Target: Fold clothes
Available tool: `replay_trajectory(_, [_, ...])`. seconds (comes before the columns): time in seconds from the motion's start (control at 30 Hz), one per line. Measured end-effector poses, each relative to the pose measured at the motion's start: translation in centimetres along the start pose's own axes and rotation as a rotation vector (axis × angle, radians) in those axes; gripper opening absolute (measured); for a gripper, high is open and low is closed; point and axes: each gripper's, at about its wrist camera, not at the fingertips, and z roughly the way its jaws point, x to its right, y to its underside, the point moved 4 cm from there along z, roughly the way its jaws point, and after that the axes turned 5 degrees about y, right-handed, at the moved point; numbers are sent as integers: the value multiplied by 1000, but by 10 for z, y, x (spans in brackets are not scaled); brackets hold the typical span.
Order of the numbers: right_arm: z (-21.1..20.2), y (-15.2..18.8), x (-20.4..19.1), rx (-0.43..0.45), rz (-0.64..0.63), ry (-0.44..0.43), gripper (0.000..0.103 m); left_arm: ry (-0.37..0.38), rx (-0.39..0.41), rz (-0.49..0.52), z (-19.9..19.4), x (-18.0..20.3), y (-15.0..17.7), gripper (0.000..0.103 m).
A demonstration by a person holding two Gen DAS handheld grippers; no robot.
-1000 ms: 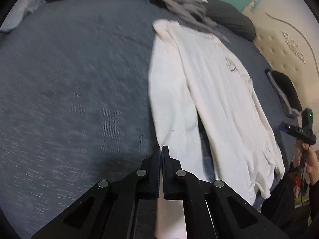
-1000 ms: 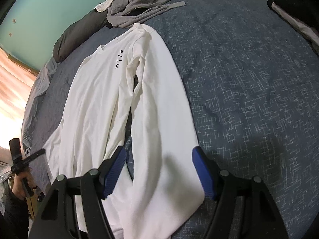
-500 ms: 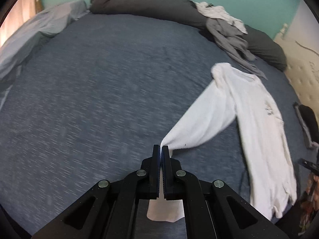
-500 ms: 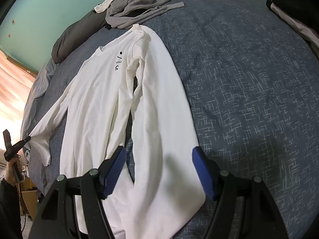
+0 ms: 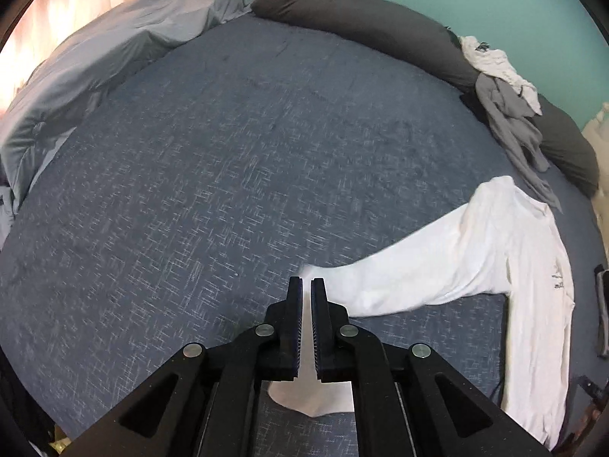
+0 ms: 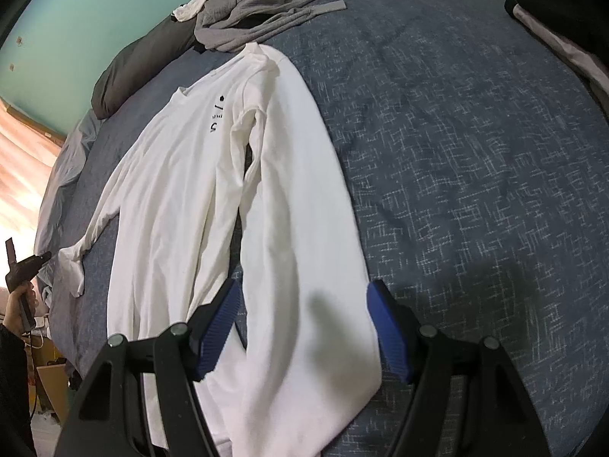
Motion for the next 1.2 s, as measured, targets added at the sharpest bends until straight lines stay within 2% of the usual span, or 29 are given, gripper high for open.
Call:
replay_trajectory(0.2, [9,6,-6,-35,-23,-14,70,80,-14,71,-8,23,26,17])
replay_trajectory(0.43, [19,23,0,-89,-60,40,70,184,-48,82,-3,58,53,22])
replay_trajectory(0.57, [24,33,-3,-113,-104,50,69,222,-67,120,-3,84,63,23])
replay_trajectory(0.67, [28,38,-4,-127,-113,35,54,243,-77,156,-4,104,69,23])
replay_trajectory(0.8, [28,42,-3,-121,-104,-30,16,270,-90,195,-7,128,76,24])
replay_trajectory(0.9, [25,42,-2,-112,-106,-46,6,285,-93,221,-9,143,79,24])
replay_trajectory(0.97, [18,39,0,-90,-112,-49,4,290,-93,230,-10,151,80,24])
replay_trajectory(1.2, [-29,10,21,32,-87,-63,2,303,-108,245,-6,166,85,24])
